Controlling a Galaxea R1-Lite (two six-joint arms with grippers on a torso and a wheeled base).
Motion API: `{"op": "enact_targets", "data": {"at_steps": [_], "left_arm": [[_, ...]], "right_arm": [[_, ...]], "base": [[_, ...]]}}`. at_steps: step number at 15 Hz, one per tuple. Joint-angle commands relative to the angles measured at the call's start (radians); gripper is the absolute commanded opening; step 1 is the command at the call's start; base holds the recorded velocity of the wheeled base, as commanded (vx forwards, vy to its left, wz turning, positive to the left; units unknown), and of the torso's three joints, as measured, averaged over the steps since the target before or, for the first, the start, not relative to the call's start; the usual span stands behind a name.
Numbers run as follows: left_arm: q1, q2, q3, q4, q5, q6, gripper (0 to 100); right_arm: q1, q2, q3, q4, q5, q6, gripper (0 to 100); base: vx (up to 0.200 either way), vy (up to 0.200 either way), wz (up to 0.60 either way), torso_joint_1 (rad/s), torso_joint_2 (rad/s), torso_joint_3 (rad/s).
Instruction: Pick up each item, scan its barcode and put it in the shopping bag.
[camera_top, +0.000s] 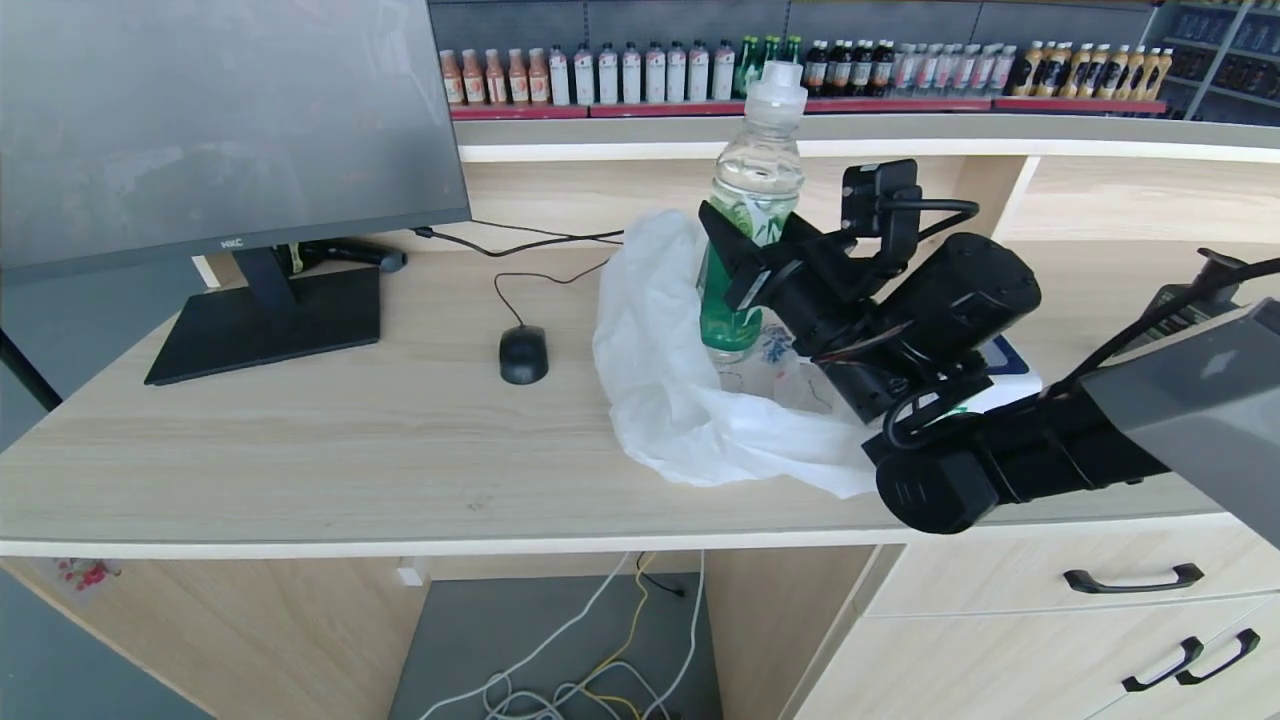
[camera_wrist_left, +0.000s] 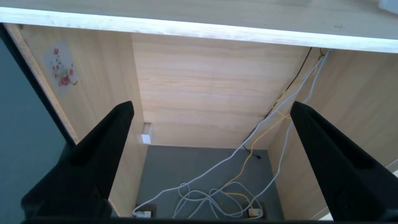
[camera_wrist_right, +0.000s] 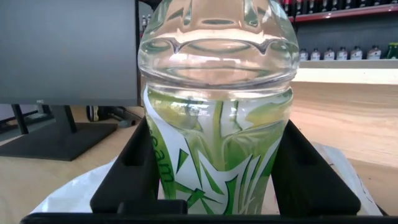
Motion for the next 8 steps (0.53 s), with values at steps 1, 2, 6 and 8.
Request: {"op": "enact_targets", "data": {"at_steps": [1, 2, 6, 8], "left_arm": [[-0.001, 0.000, 0.000, 0.000, 0.000, 0.000, 100], [-0.001, 0.000, 0.000, 0.000, 0.000, 0.000, 100], [-0.001, 0.000, 0.000, 0.000, 0.000, 0.000, 100], [-0.001, 0.000, 0.000, 0.000, 0.000, 0.000, 100]], "right_arm": [[0.000, 0.027, -0.004, -0.005, 0.000, -0.001, 0], [0.000, 0.038, -0.005, -0.014, 0.000, -0.001, 0], [0.000, 0.071, -0.005, -0.039, 0.002, 0.000, 0], [0.000, 0.094, -0.030, -0.040, 0.002, 0.004, 0]], "base": [[0.000, 0.000, 0.00, 0.000, 0.00, 0.000], [0.000, 0.000, 0.00, 0.000, 0.00, 0.000], [0.000, 0.000, 0.00, 0.000, 0.00, 0.000], [0.000, 0.000, 0.00, 0.000, 0.00, 0.000]]}}
